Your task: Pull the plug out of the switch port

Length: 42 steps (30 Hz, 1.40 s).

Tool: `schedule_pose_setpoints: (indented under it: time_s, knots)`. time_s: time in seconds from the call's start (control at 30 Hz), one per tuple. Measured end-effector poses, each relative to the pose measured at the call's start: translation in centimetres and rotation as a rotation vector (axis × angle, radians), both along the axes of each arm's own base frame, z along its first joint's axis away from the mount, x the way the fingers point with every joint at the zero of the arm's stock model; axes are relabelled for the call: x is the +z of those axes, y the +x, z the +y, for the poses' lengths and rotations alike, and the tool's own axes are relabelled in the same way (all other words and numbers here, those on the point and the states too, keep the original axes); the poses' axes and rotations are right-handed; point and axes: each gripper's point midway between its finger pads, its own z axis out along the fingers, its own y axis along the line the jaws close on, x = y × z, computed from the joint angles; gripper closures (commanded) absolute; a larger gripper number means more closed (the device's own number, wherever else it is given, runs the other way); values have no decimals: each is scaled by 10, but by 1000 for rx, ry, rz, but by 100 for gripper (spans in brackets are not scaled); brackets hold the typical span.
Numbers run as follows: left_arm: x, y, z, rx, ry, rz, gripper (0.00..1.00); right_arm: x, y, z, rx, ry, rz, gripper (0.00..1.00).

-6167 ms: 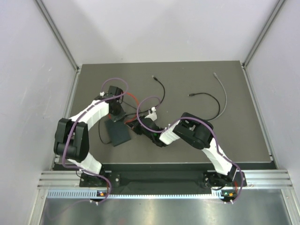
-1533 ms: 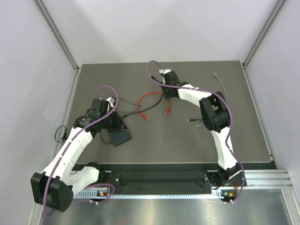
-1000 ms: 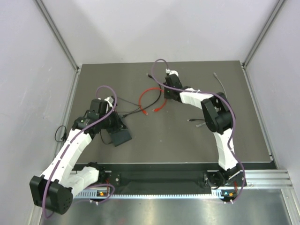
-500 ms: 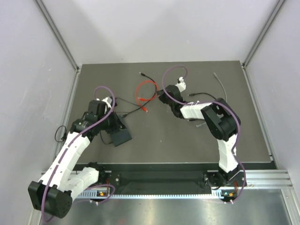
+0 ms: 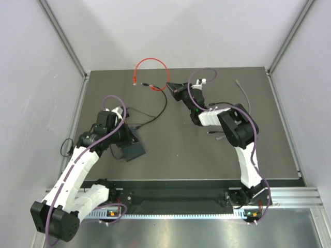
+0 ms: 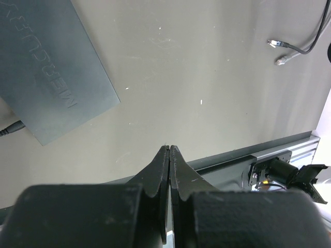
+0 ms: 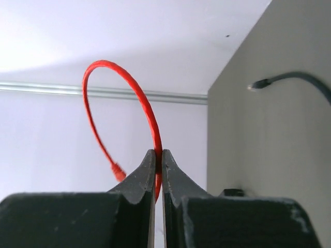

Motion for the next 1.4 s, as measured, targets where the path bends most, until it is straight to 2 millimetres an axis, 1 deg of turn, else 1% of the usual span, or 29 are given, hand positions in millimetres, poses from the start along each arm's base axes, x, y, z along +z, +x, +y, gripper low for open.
schedule_pose_setpoints:
  time_s: [0.03,0.07,0.1,0.17,0.2,0.3,0.5,0.6,0.67,0.7,0.73,0.8,0.9,1.0,1.07,1.17,1.23,1.3,1.4]
  knots:
    - [0,0,0,0,0,-2,96,9,-1,-2,4,18,-18,100]
    - [0,0,0,0,0,-2,96,13,-4,-6,7,26,-24,100]
    - [1,0,0,0,-1,-3,96,14,-8,-12,3,28,-23,100]
    - [1,0,0,0,-1,-4,96,11,-21,-34,-16,12,4,100]
    - [1,0,0,0,-1,-5,96,7,-28,-47,-31,-4,28,100]
    - [2,-1,0,-1,-3,-10,96,5,-51,-97,-104,-59,87,100]
    - [-2,-3,-3,-14,-17,1,96,25,-90,-197,-312,-191,154,100]
    - [-9,-7,-4,-21,-26,22,96,30,-103,-236,-414,-257,191,100]
    - [-12,-8,-6,-23,-34,36,96,24,-112,-259,-468,-285,229,100]
    - [-14,-9,-6,-24,-37,42,96,16,-115,-270,-492,-297,261,100]
    - [-14,-10,-7,-25,-41,45,96,2,-119,-283,-517,-312,308,100]
    - [-13,-10,-7,-25,-45,45,96,-27,-127,-301,-548,-339,409,100]
    - [-12,-10,-8,-27,-50,43,96,-72,-148,-319,-577,-367,549,100]
    - [-12,-10,-9,-29,-56,43,96,-103,-162,-331,-594,-389,646,100]
    - [-11,-10,-10,-30,-58,43,96,-116,-165,-338,-605,-396,689,100]
    - [-11,-10,-10,-31,-59,41,96,-130,-167,-343,-608,-416,730,92]
    - [-10,-10,-10,-31,-60,38,96,-138,-168,-343,-596,-436,749,70]
    - [-10,-10,-9,-30,-60,37,96,-143,-169,-342,-581,-455,759,44]
    - [-12,-11,-9,-29,-58,39,96,-143,-169,-339,-546,-490,743,31]
